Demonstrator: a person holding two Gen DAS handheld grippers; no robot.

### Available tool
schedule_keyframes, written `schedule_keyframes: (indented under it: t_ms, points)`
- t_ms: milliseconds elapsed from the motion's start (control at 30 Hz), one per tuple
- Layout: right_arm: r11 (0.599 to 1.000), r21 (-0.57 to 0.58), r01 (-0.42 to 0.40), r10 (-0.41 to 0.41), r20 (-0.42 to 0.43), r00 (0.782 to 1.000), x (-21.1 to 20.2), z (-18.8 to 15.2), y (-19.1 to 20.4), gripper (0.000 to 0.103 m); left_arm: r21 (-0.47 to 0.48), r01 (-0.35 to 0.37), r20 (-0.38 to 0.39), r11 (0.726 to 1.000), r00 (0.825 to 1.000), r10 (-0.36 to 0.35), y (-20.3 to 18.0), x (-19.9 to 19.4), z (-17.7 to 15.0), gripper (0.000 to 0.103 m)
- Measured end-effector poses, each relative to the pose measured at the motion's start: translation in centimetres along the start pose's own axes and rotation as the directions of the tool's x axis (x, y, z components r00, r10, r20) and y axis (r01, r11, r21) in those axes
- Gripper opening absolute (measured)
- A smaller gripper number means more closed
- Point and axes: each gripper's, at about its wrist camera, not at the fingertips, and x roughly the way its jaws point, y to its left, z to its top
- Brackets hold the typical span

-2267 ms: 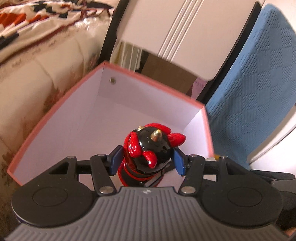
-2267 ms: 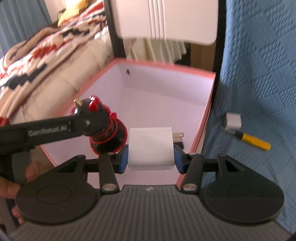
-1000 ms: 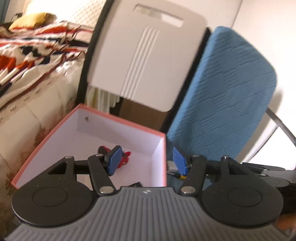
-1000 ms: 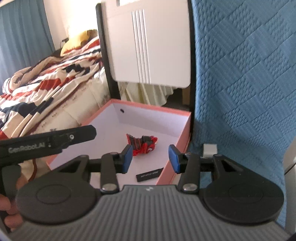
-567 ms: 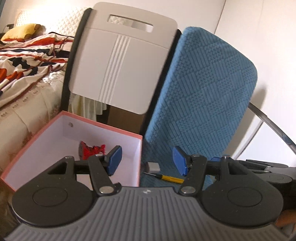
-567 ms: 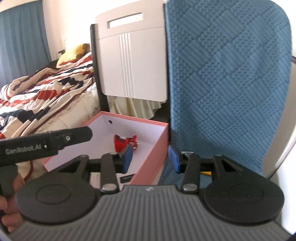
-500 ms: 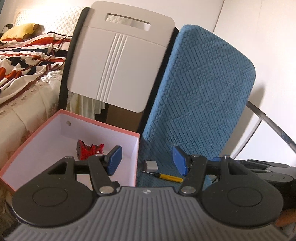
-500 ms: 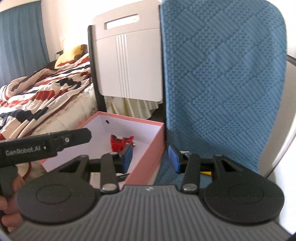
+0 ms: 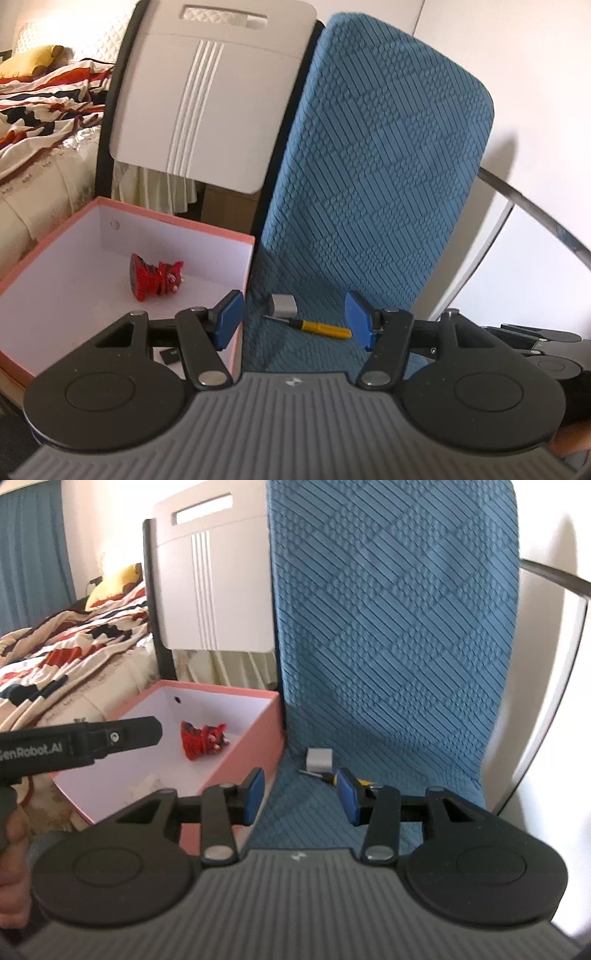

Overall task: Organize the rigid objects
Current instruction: 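Withdraw both grippers from the box back toward the chair seat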

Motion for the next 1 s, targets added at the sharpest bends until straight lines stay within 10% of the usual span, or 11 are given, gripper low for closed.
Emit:
schedule_keyframes:
  t_ms: [1000]
  points:
    - [0.997, 0.026, 0.072, -0.069, -0.093, 0.993, 1.4, -8.0, -5.3, 0.046, 0.003, -0.028, -0.13, 1.0, 0.991, 0.028, -3.6, 5.2, -6.2, 0.067]
